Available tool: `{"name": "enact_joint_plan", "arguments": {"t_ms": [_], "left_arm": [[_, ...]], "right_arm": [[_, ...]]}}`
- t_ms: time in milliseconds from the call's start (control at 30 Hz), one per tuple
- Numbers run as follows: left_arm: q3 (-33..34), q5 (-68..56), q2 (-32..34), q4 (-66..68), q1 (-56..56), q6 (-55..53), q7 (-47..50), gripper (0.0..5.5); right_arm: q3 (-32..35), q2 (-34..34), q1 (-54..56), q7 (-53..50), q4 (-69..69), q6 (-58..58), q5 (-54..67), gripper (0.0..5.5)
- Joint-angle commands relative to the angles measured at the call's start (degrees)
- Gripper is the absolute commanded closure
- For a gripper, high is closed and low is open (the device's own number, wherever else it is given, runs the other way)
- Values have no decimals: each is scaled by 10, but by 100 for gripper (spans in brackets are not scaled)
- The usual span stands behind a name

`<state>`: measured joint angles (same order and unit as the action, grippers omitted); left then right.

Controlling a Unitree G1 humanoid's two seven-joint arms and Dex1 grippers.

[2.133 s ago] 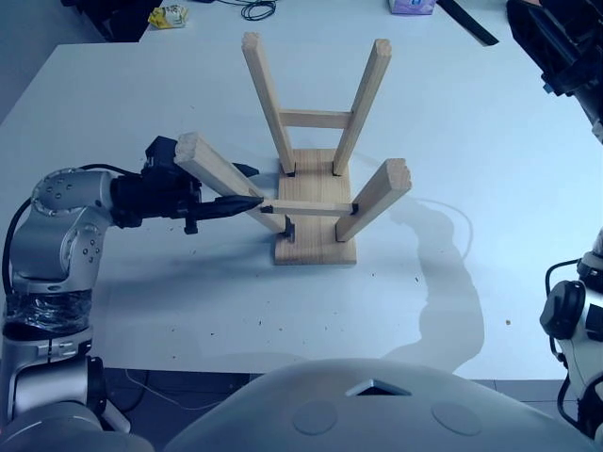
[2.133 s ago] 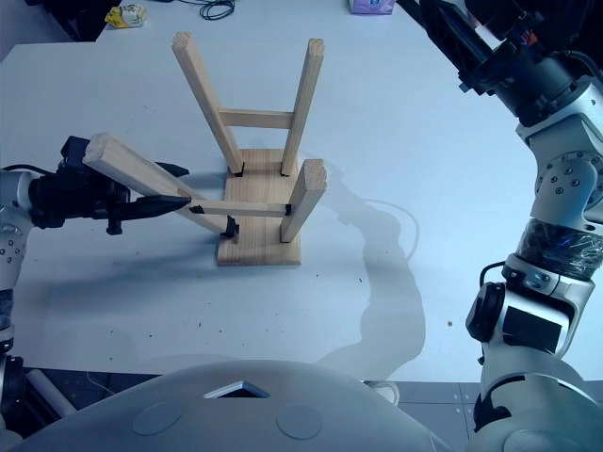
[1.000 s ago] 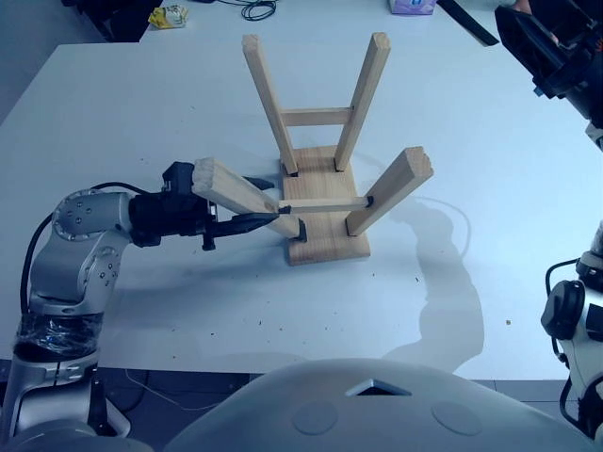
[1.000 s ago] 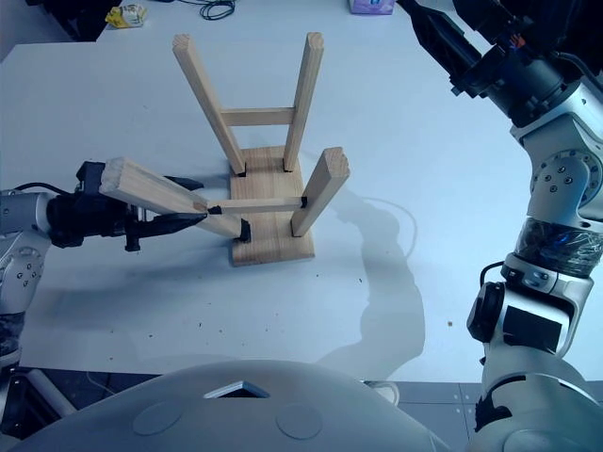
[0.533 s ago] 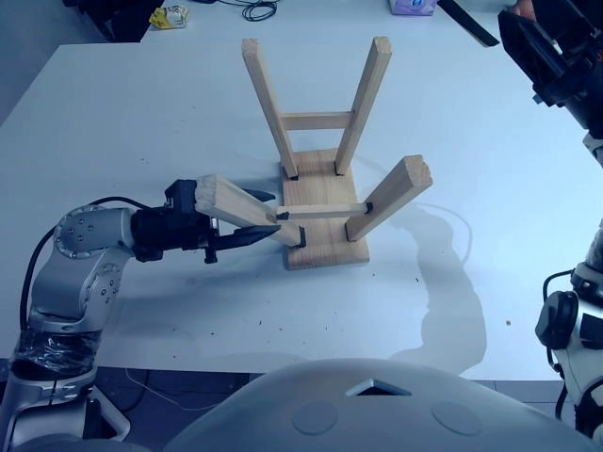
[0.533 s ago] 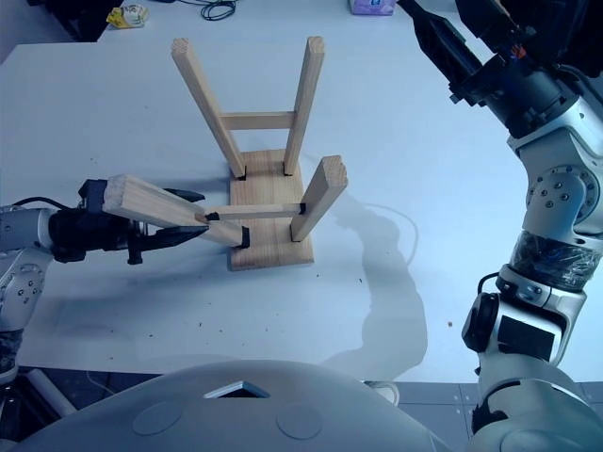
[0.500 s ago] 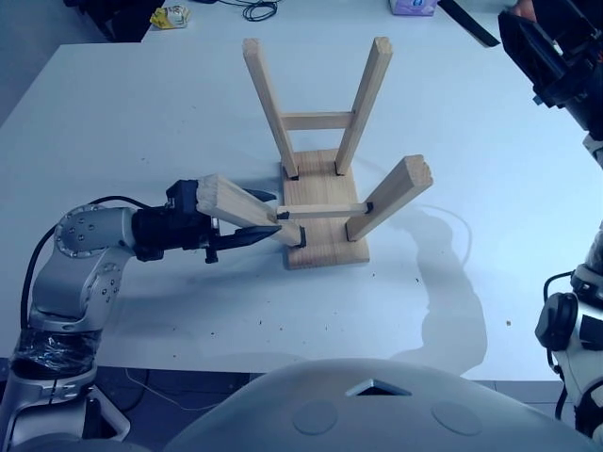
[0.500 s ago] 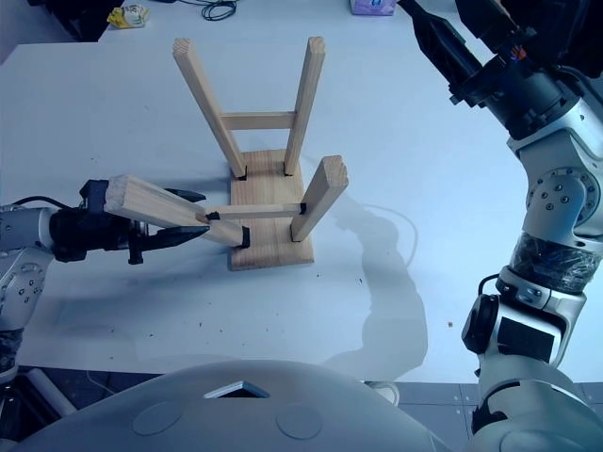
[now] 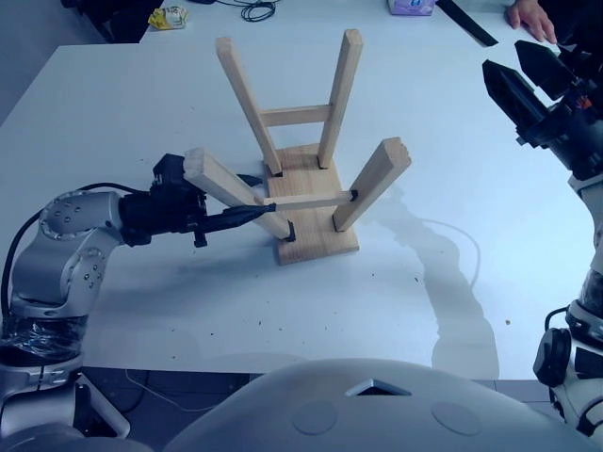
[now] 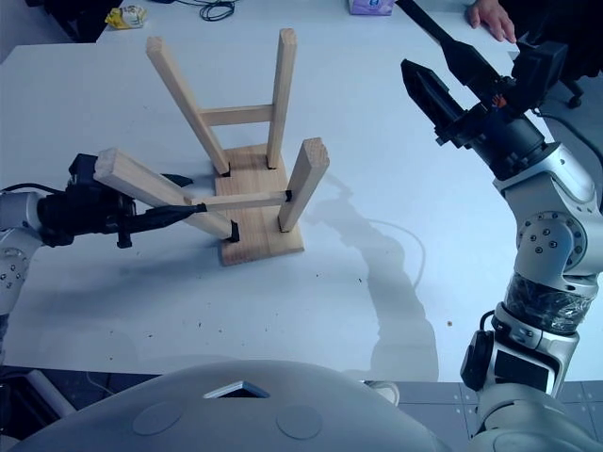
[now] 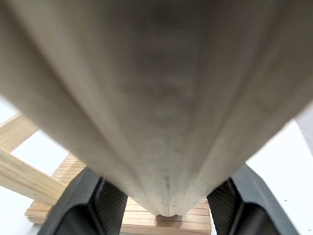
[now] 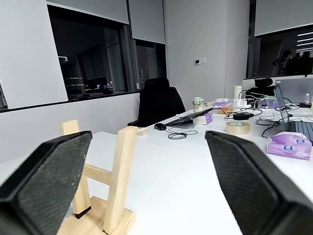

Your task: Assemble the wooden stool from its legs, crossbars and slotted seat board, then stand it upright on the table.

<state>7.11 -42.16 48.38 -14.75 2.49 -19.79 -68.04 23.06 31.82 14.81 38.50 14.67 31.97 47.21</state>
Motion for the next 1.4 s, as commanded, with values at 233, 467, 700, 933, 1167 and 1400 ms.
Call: {"name": "enact_joint_plan", "arguments": {"t_ms": [233,467,700,933,1167,1400], "left_arm": [[-28,104,4,-43,-53,71,8,345],[-35,112,6,-40,-49,86,23,345],[-31,99,22,-23,-33,74,11,345],[-31,117,30,13,-28,83,2,345],[-30,151,31,-11,-93,93,52,345],[-27,145,52,-28,-110,67,78,345]], "right_arm": [[-6,1,-3,-7,9,-3,1,122],[-8,4,-1,-8,8,1,1,122],[-6,-1,-13,-16,27,-2,4,122],[-24,-14,82,-126,130,43,66,122],[-80,-63,161,-376,206,145,158,169],[-142,-80,157,-520,285,194,203,277]]}}
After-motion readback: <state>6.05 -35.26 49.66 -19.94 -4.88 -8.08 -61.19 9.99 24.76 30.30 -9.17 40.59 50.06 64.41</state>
